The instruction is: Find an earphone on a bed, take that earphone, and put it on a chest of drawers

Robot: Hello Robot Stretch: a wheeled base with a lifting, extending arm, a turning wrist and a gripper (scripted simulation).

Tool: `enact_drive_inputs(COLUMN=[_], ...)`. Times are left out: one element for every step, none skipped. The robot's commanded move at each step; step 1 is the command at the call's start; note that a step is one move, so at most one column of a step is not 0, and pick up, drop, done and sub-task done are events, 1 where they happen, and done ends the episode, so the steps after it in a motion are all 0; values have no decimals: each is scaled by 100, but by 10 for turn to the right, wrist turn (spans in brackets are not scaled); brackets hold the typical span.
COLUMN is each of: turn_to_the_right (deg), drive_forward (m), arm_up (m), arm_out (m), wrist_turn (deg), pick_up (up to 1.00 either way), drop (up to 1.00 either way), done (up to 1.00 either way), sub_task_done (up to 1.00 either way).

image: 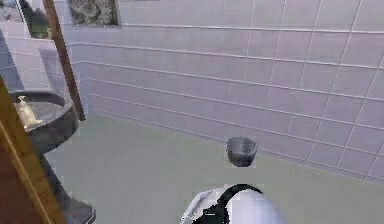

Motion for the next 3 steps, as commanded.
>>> enact_drive_inputs(turn_to_the_right=[0,-90,0], drive_forward=[50,0,100], arm_up=[0,0,0], arm_out=[0,0,0], wrist_turn=[0,0,0], pick_up=[0,0,0], drop=[0,0,0], done=[0,0,0], sub_task_done=[0,0,0])
